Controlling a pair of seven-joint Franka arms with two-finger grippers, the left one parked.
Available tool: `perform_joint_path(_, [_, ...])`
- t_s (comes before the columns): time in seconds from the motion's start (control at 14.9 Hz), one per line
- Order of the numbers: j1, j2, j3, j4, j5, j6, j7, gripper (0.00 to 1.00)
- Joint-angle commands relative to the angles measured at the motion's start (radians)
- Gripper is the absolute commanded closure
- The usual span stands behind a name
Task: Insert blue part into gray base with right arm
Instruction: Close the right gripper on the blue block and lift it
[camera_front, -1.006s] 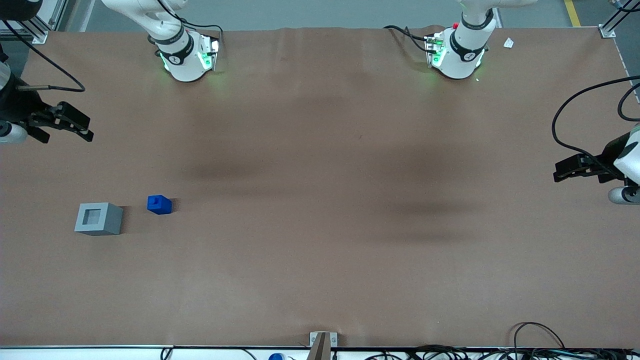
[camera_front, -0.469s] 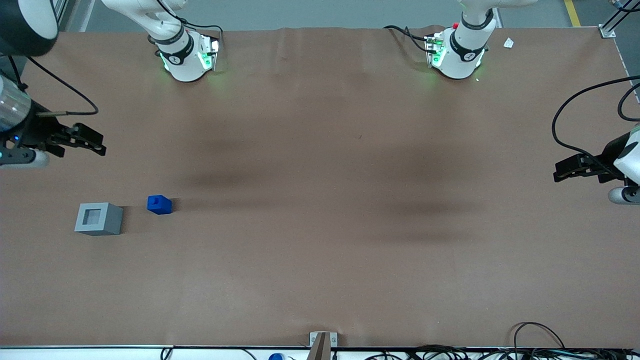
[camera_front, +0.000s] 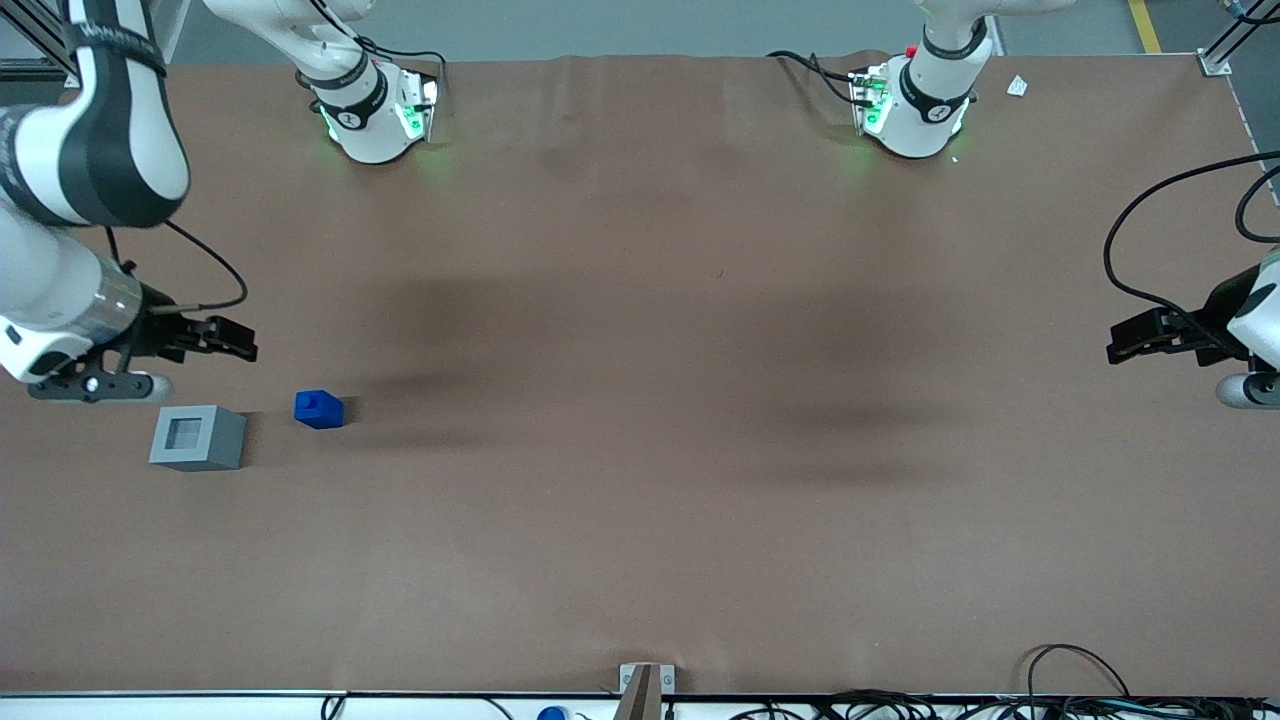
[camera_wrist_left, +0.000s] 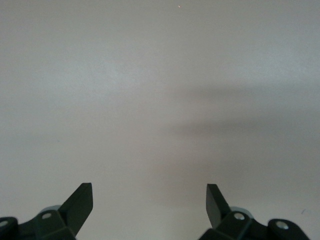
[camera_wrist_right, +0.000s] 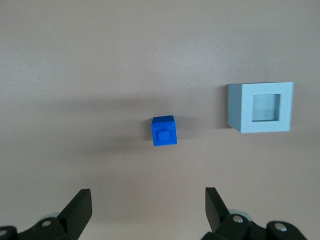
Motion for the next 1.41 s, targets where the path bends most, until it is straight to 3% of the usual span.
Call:
perform_joint_path(0.0, [0.012, 0.041, 0.006, -0.105, -0.005, 0.166, -0.005, 0.0])
perform_joint_path(0.13, [0.024, 0.081, 0.006, -0.178, -0.007, 0.307, -0.005, 0.0])
perform_joint_path(0.27, [0.027, 0.123, 0.006, -0.182, -0.011, 0.338, -0.008, 0.0])
perform_joint_path(0.47, [0.023, 0.182, 0.006, -0.182, -0.077, 0.401, -0.008, 0.0])
perform_joint_path(1.14, [-0.005, 0.268, 0.003, -0.181, -0.084, 0.433, -0.008, 0.06])
perform_joint_path(1.34, [-0.009, 0.275, 0.003, -0.195, -0.085, 0.43, -0.008, 0.13])
